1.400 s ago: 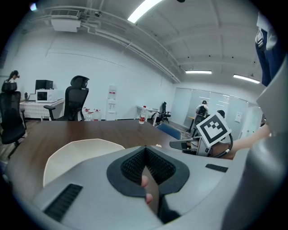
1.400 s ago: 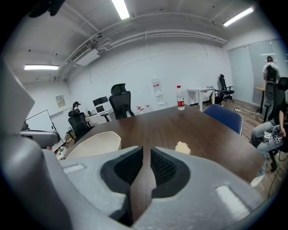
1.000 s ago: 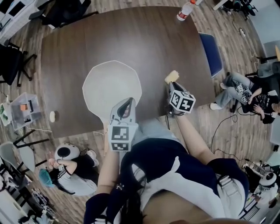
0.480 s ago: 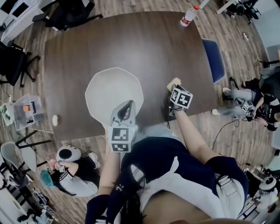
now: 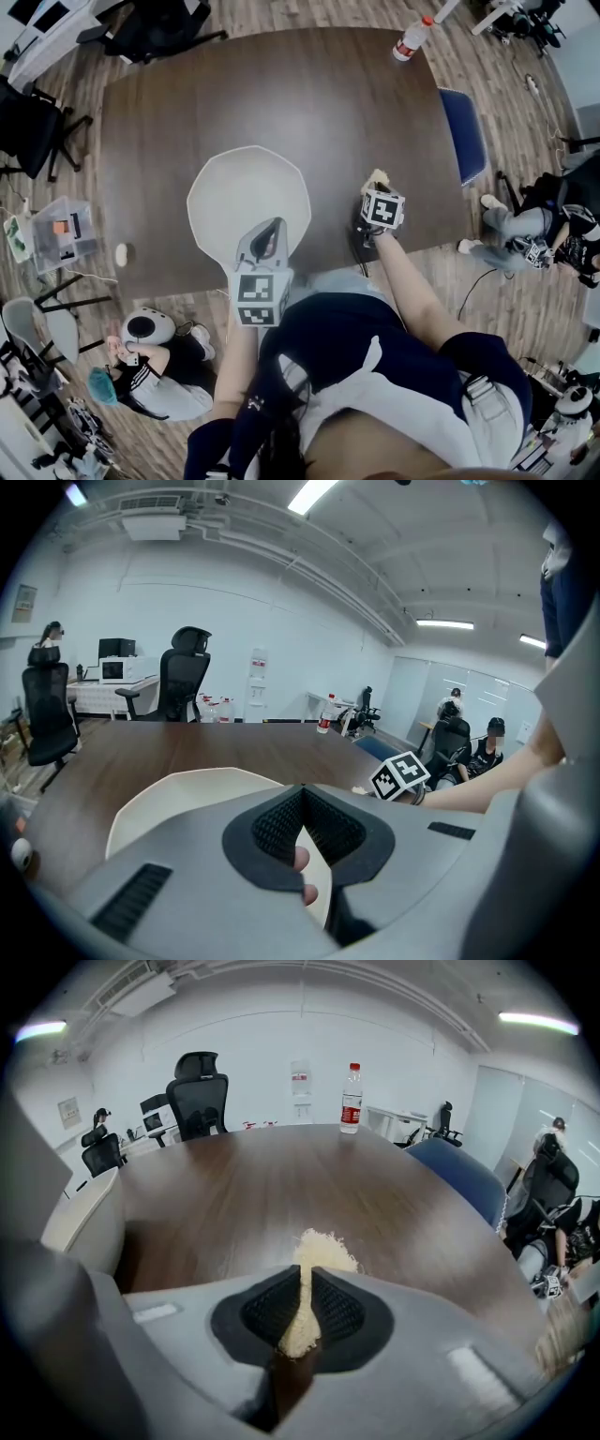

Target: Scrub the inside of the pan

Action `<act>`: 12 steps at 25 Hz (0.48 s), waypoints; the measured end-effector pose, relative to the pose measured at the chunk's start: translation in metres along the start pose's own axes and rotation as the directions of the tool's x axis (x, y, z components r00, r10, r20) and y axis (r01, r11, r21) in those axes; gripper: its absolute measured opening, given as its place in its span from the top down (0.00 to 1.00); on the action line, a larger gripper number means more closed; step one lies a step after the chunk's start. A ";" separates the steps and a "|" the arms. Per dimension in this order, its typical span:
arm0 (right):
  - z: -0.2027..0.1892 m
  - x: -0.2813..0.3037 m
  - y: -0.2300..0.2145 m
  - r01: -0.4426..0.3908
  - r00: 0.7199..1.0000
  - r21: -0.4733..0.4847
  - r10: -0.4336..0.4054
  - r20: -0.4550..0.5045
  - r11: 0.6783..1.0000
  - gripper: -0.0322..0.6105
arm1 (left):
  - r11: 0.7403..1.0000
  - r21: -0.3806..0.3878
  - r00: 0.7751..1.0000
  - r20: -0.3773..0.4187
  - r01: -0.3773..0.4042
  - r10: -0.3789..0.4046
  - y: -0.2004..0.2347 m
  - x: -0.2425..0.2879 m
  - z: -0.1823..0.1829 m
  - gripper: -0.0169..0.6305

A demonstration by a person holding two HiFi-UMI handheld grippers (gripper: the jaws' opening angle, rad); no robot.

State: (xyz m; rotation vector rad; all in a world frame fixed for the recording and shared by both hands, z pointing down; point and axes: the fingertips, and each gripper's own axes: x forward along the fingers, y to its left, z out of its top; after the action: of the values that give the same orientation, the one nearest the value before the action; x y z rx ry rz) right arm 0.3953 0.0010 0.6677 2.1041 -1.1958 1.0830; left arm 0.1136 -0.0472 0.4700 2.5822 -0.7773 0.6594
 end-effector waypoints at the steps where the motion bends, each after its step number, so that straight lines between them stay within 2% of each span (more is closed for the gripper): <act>1: 0.000 -0.001 0.001 -0.020 1.000 -0.001 0.020 0.000 1.000 0.90 | 1.000 0.000 1.000 -0.001 -0.002 0.002 0.000 -0.001 0.000 0.97; 4: 0.003 -0.008 0.007 -0.076 0.997 -0.023 0.076 0.008 0.997 0.92 | 1.000 0.001 1.000 -0.001 -0.014 0.014 0.002 -0.003 0.000 0.97; 9: 0.017 -0.023 0.032 -0.144 0.986 -0.127 0.154 0.066 0.981 0.92 | 0.999 -0.004 0.999 0.002 -0.036 0.036 0.008 -0.005 -0.003 0.97; 12: 0.025 -0.035 0.049 -0.192 0.974 -0.137 0.206 0.092 0.972 0.92 | 0.999 -0.010 0.999 0.006 -0.048 0.048 0.013 -0.010 -0.004 0.97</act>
State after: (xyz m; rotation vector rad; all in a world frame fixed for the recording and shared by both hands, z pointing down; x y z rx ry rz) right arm 0.3527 -0.0247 0.6260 1.9977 -1.5130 0.9609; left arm 0.0977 -0.0514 0.4710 2.5645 -0.8453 0.6607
